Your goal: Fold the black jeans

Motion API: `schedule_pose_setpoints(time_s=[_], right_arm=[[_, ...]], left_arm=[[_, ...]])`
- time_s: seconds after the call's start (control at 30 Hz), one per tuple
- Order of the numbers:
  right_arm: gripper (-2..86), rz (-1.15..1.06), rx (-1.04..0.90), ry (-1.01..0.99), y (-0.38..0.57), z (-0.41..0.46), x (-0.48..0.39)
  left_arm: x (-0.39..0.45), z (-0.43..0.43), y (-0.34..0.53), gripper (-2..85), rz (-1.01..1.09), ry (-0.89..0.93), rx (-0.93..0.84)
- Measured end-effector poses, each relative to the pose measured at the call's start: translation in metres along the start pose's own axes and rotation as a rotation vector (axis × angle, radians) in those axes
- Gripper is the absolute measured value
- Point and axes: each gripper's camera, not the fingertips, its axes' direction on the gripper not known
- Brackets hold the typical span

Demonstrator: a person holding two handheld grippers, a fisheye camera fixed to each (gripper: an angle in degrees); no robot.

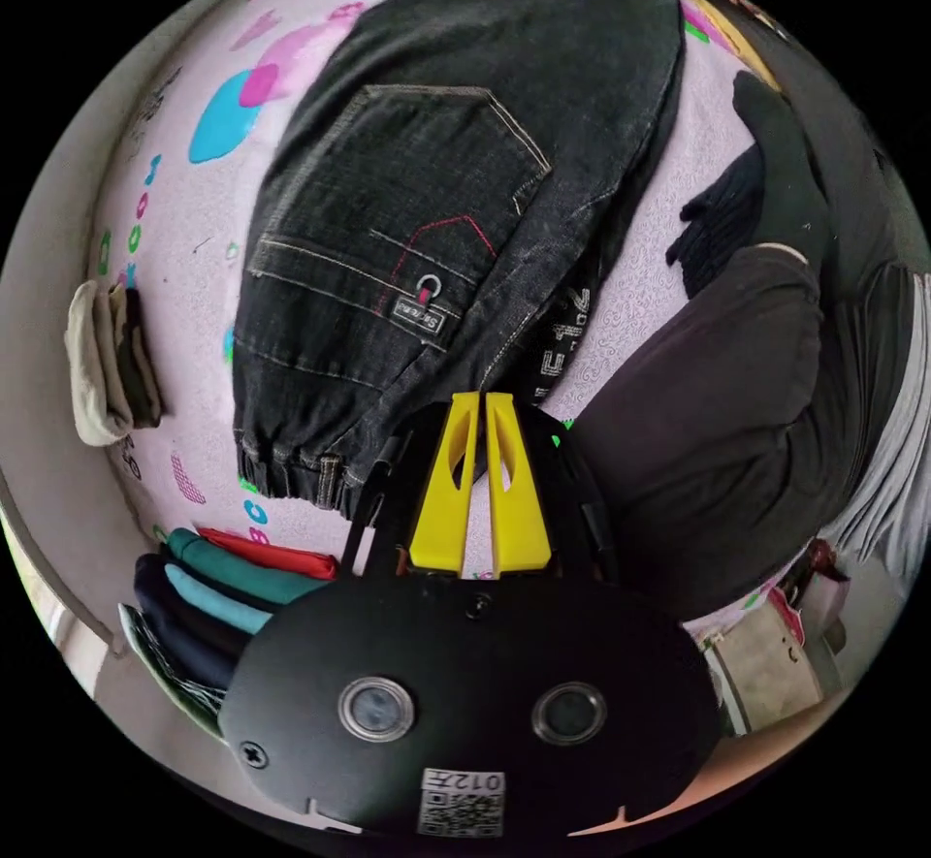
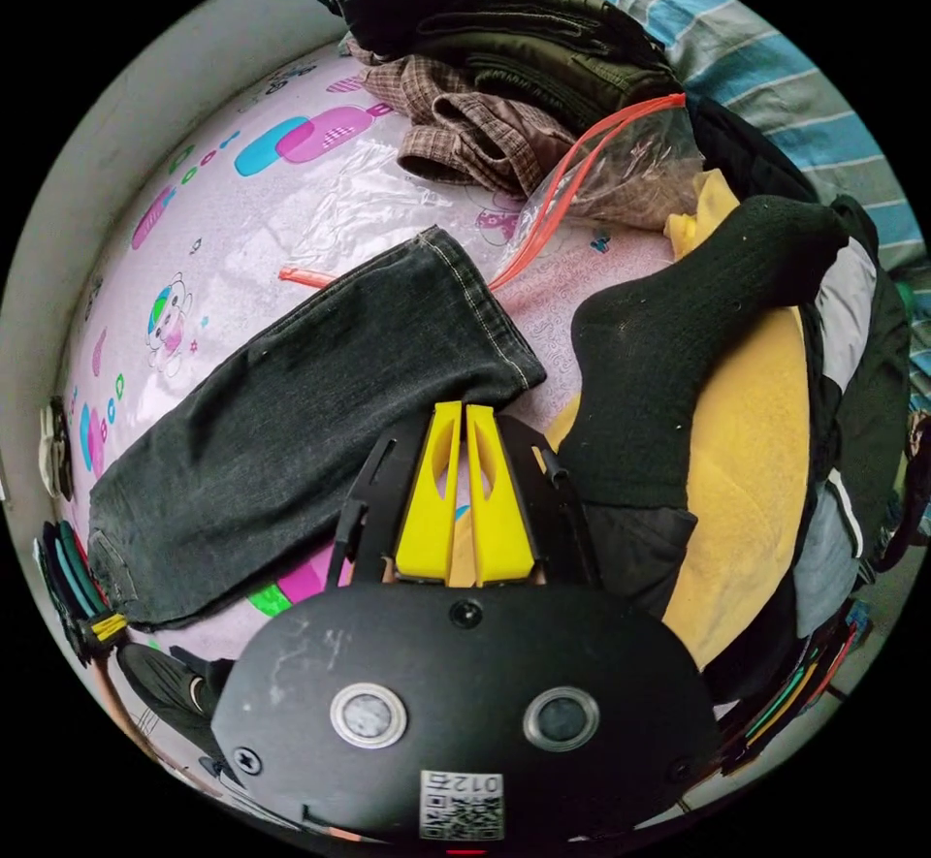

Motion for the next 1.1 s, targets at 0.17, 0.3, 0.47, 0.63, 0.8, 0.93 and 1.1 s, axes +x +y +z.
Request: schedule_pose_setpoints(time_s=[0.17,0.3,0.47,0.63,0.8,0.93,1.1], right_arm=[[-1.0,0.016,-0.006,-0.011,0.002,0.007,-0.013],[-1.0,0.011,-0.017,0.037,0.003,0.021,-0.030],[-1.0,0.026,-0.016,0.044,0.012,0.038,-0.040],[-0.8,0.097,-0.027,-0.025,0.021,0.055,-0.033],[0.7,0.076,0.001,-0.018,0.031,0.046,-0.036],[1.7,-0.017,0.124,-0.014,0.051,0.018,-0.053],[1.0,-0.281,0.113,-0.305,0.098,0.018,-0.152]], left_arm=[[-0.009,-0.046,0.030,-0.1,0.030,0.028,0.089],[-0.037,-0.031,0.020,0.0,0.001,0.134,0.034],[-0.056,0.000,-0.015,0.2,0.039,0.270,-0.165],[-0.078,0.000,-0.023,1.2,-0.001,0.344,-0.219],[-0.115,-0.015,0.033,2.2,-0.215,0.461,-0.062],[-0.135,-0.039,0.087,1.8,-0.435,0.320,0.095],[-0.140,-0.055,0.091,0.8,-0.669,0.260,0.316]])
